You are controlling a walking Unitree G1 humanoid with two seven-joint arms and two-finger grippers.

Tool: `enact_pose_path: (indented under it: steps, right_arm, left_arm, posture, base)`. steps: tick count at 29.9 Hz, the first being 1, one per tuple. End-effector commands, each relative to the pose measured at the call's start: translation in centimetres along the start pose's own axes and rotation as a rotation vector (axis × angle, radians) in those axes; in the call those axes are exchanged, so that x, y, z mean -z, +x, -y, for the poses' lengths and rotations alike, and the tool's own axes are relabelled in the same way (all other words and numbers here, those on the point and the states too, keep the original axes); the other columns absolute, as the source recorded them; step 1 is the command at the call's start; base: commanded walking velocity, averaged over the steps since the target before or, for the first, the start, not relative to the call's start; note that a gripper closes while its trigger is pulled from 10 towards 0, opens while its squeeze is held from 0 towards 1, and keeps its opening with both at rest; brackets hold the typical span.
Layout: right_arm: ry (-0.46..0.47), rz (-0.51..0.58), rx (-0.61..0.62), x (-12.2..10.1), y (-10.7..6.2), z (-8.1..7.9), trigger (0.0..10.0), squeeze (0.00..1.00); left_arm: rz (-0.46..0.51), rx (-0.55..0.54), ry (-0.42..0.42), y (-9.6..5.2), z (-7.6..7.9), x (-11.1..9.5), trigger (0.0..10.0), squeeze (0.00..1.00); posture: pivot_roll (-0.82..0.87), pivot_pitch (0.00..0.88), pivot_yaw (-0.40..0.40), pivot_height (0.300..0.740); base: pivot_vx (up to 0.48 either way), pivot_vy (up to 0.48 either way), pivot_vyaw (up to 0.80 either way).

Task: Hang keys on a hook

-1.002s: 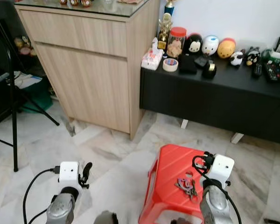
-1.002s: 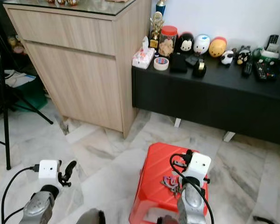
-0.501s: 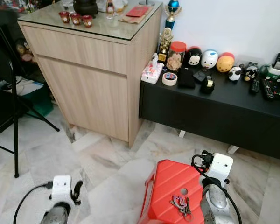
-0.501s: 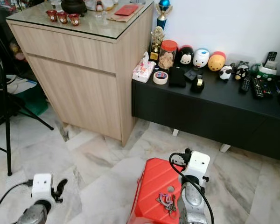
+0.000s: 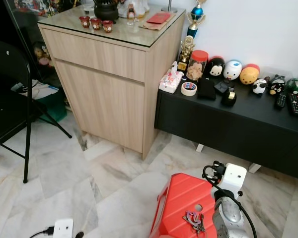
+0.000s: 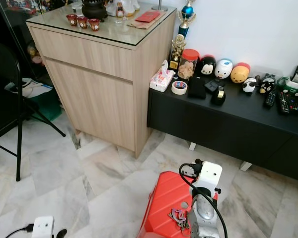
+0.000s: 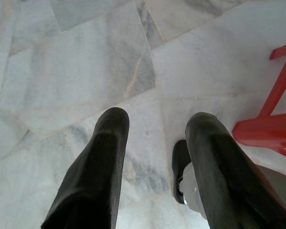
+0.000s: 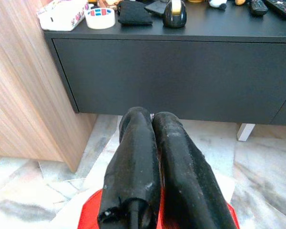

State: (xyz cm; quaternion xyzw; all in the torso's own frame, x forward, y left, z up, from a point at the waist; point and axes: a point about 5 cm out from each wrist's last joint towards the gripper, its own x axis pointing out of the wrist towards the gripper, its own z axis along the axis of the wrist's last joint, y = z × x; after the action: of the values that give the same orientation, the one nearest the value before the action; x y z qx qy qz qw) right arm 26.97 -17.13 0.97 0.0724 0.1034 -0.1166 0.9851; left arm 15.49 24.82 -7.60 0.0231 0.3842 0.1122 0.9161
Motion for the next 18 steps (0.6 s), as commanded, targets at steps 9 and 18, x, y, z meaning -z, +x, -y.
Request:
enact_pose_path:
  steps: [9,18]
  right_arm:
    - [0.006,0.001,0.006,-0.4,0.5,0.4,10.0,0.00]
    - [0.005,-0.004,0.002,-0.6,0.8,0.2,10.0,0.00]
  left_arm:
    - [-0.023,0.020,0.013,0.1,1.3,0.3,10.0,0.00]
    - [-0.013,0.031,-0.005,0.2,2.1,0.0,10.0,0.00]
  posture:
    - [0.04,0.000,-0.080,0.740]
    - [0.05,0.000,-0.092,0.740]
  base:
    - [0.000,0.000,0.00]
    - [0.000,0.000,0.00]
